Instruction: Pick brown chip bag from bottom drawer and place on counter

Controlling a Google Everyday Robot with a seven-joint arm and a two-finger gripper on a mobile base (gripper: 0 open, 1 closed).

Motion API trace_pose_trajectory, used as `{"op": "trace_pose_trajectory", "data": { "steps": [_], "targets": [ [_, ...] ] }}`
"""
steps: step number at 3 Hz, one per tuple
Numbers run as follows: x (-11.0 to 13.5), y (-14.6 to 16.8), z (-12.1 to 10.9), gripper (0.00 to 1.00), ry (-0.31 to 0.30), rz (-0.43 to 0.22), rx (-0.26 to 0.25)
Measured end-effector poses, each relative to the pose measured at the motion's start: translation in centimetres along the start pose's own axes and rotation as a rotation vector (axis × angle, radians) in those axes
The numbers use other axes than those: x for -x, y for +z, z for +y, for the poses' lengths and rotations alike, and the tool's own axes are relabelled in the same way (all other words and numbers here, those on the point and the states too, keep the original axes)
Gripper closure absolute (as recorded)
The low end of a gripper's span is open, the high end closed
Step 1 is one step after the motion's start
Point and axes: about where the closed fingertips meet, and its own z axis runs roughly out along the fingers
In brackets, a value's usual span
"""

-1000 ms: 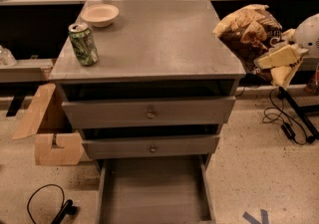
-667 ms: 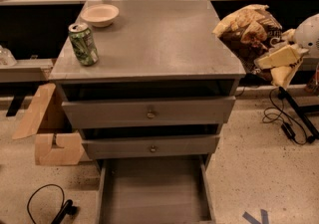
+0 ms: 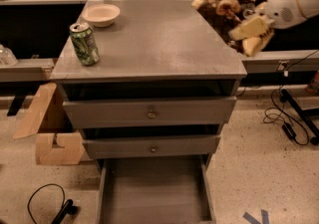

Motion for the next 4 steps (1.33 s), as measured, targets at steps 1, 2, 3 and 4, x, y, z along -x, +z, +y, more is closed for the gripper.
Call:
{"op": "trace_pose_trajectory", "data": {
  "steps": [1,2,3,4],
  "targets": [
    [4.8,5.1,-1.9,1.0,0.005,-0.069,0.025],
    [7.3,11.2,-3.3,1.0,0.035,-0.13,0.073],
    [9.1,14.5,-4.8,1.0,0.041,-0.156,0.051],
    [9.3,14.7,-4.8,0.74,0.037,-0.16,0.052]
  ]
}}
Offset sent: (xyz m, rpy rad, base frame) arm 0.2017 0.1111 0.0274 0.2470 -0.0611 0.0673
